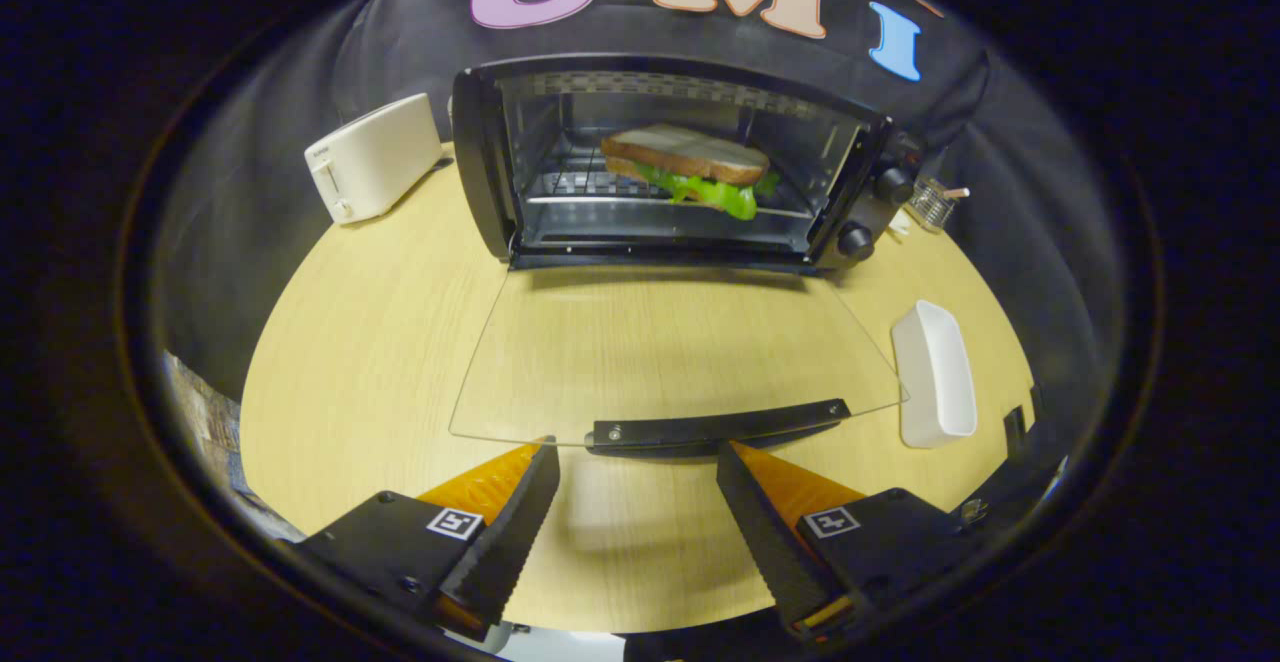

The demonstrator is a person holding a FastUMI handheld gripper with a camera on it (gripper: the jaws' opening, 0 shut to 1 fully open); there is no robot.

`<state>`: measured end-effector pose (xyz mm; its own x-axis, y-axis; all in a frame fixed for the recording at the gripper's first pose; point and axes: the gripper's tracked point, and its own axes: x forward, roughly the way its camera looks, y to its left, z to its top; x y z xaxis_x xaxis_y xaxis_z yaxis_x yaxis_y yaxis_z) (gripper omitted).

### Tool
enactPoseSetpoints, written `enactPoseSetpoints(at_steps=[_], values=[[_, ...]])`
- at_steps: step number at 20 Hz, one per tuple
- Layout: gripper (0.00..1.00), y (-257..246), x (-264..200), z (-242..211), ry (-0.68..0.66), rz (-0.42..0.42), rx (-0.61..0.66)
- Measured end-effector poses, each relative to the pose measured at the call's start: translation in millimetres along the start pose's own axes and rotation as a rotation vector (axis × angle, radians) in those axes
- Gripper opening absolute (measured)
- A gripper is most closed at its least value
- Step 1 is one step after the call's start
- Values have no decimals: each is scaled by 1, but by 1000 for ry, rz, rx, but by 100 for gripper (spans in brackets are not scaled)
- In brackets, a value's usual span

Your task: Open the toaster oven, put the food inside, and close the toaster oven door.

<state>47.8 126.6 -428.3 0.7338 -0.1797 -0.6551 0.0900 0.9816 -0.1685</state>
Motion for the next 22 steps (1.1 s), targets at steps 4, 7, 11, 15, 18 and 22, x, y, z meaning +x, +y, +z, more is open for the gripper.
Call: enactPoseSetpoints(at_steps=[4, 7, 11, 15, 18, 22], values=[[100, -2, -19, 37, -115, -21, 3], [100, -4, -27, 71, -209, -38, 7], [100, -1, -32, 86, -215, -46, -10], [100, 0, -33, 106, -256, -39, -45], [100, 0, -32, 126, -301, -51, -64], [100, 0, -23, 154, -350, -51, -39]])
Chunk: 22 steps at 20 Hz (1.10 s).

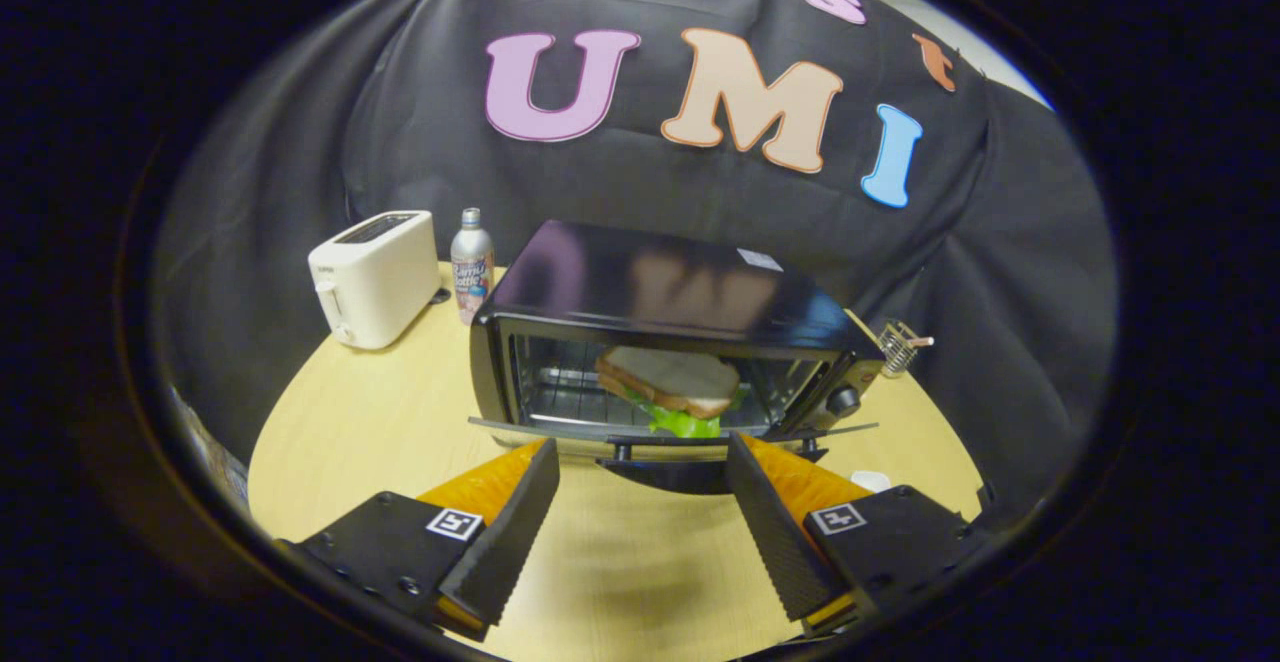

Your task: Open the toaster oven, put the food inside, and close the toaster oven door.

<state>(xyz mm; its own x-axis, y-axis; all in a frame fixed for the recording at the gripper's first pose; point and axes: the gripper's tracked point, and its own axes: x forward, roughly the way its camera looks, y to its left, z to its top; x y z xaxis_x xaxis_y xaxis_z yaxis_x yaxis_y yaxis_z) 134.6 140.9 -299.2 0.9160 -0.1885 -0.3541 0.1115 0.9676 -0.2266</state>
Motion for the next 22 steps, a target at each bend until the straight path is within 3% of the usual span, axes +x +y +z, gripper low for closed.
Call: enactPoseSetpoints(at_steps=[7, 12, 17, 22], values=[[100, -2, 25, 35, -77, 22, 144], [100, -16, 42, 44, -98, -12, 143], [99, -9, 47, 60, -129, 43, 195], [98, -30, 24, 118, -206, 41, 186]])
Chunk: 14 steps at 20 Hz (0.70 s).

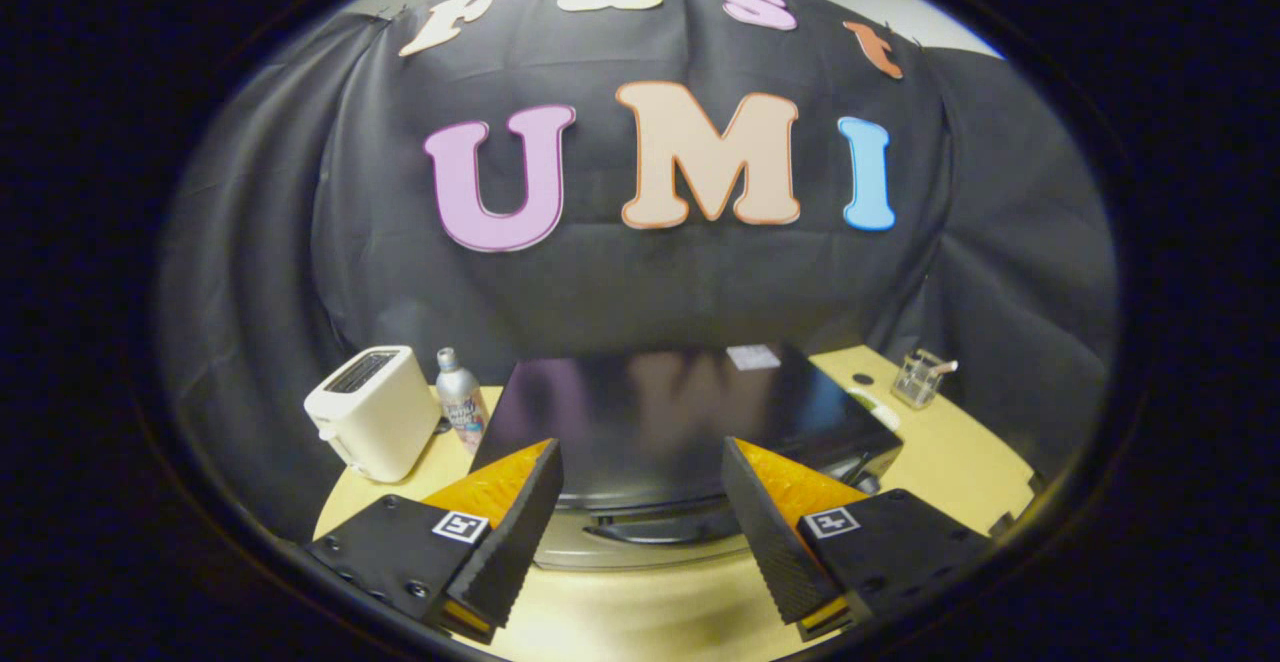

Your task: Open the toaster oven, put the food inside, and close the toaster oven door.

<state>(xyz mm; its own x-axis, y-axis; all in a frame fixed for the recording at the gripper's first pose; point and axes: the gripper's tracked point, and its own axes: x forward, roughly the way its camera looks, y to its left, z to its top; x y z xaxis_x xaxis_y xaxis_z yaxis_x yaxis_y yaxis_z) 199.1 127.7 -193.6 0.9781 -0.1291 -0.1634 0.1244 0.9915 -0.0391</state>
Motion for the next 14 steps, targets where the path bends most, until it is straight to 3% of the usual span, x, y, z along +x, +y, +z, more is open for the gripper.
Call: enactPoseSetpoints(at_steps=[6, 14], values=[[98, -1, -23, 71, -45, 82, -33], [98, -34, -45, 96, -73, 126, -96]])
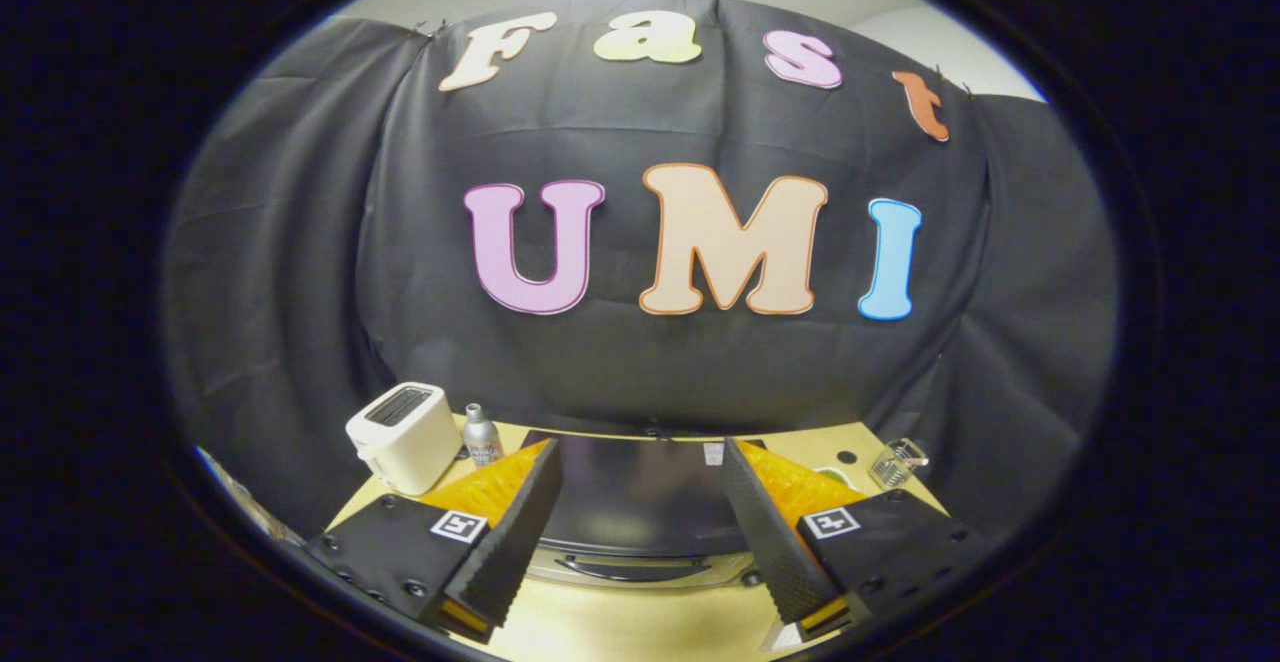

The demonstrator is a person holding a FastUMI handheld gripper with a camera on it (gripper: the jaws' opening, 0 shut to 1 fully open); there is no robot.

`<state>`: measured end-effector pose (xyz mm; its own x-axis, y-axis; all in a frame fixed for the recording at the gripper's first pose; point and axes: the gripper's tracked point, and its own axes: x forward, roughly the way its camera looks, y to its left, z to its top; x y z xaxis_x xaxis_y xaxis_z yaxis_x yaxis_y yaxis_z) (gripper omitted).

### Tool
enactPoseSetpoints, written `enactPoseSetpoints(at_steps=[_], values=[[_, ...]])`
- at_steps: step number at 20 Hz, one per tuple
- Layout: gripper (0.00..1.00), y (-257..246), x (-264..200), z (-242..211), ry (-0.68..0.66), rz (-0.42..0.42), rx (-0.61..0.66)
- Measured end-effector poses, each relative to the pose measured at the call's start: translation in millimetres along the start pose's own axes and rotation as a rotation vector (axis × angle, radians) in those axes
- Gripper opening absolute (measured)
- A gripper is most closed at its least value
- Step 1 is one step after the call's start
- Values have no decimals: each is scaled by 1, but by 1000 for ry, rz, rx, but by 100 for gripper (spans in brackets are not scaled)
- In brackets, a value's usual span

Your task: Open the toaster oven, put the food inside, and close the toaster oven door.

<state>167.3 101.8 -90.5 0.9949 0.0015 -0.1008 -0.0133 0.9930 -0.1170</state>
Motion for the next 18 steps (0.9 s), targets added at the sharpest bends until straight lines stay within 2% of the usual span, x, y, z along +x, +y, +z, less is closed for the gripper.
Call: enactPoseSetpoints(at_steps=[5, 12, 18], values=[[99, -48, -32, -3, -9, 34, 28], [99, -123, -84, -12, -45, 27, 72], [99, -176, -106, -42, -38, 12, 94]])
